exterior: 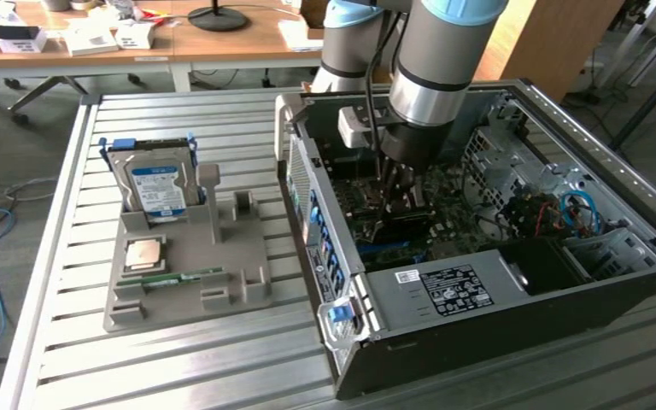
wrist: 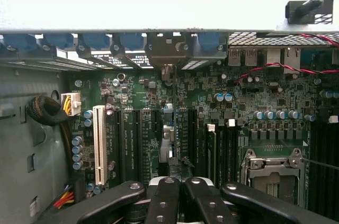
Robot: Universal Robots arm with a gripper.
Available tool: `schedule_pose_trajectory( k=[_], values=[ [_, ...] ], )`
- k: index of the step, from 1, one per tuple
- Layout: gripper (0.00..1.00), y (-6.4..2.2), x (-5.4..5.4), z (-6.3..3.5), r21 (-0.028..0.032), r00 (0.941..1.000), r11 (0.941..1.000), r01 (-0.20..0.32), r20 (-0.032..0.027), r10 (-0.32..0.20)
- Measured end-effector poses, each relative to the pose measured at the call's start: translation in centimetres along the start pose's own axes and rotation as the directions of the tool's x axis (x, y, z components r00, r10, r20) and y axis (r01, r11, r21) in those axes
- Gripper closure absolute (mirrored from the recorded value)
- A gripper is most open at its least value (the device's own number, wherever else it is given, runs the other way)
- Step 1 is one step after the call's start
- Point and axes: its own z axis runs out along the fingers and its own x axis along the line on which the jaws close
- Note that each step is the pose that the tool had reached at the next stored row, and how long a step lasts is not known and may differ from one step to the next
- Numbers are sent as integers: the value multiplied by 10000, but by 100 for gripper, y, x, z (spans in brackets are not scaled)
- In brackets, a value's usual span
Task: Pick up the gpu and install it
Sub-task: 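Press down on the gpu until it lock into place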
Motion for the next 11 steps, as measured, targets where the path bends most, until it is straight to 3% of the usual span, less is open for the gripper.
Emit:
schedule_pose_trajectory(
  k=[11],
  values=[
    [89, 0, -6, 3, 0, 10000, 10000, 0, 0, 0]
  ],
)
